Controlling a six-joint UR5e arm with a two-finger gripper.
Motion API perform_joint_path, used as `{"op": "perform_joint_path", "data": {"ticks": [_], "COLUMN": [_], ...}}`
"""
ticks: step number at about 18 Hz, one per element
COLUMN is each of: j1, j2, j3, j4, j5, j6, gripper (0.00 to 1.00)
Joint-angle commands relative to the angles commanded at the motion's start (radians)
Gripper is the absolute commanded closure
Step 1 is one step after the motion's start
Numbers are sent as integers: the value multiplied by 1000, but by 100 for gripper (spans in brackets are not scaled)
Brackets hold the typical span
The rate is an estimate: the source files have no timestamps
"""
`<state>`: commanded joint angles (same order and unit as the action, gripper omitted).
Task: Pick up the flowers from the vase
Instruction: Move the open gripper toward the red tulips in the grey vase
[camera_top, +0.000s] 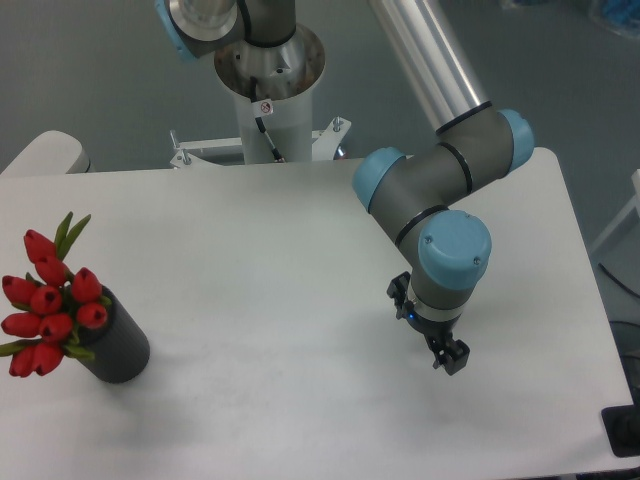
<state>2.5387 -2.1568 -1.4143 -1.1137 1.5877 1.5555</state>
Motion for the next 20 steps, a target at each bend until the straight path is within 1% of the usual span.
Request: {"op": "perform_joint_path", "data": {"ticks": [6,9,12,14,18,20], "j1": [-2,0,0,0,0,-5], "j2": [2,21,67,97,130,156], "j3": [-2,-28,-75,-112,-139,-178], "j4": [0,-8,-6,-6,-9,-5], "j5": [-2,-34,-167,-231,-386,-440], "j6": [17,8,8,6,5,6], "gripper": [0,0,0,0,0,0]}}
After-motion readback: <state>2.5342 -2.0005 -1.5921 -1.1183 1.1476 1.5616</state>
